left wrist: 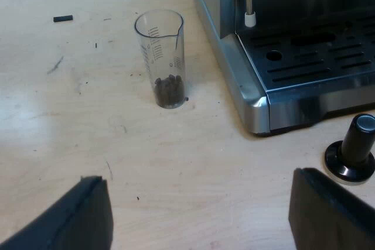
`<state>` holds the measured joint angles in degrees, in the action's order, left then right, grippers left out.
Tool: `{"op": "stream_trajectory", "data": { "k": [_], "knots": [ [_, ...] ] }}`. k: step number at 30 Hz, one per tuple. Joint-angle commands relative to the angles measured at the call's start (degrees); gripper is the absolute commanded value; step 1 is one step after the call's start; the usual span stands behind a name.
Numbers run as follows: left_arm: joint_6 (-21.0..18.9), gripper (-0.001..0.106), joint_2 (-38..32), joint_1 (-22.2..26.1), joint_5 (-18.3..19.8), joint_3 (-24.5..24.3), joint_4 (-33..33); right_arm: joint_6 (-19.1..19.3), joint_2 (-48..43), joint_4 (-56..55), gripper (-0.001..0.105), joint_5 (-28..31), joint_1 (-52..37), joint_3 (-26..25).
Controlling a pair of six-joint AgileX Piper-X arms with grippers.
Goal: Pour the beans into the coffee machine
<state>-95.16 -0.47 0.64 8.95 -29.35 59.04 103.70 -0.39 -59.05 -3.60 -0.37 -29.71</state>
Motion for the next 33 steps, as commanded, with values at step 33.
{"op": "stream_trajectory", "data": {
  "k": [33],
  "knots": [
    [-2.8,0.066,12.1,-0.1,2.4,-7.9,-5.0,8.1,17.0,-1.6,0.079,-15.6,6.3,-24.1]
  ]
}}
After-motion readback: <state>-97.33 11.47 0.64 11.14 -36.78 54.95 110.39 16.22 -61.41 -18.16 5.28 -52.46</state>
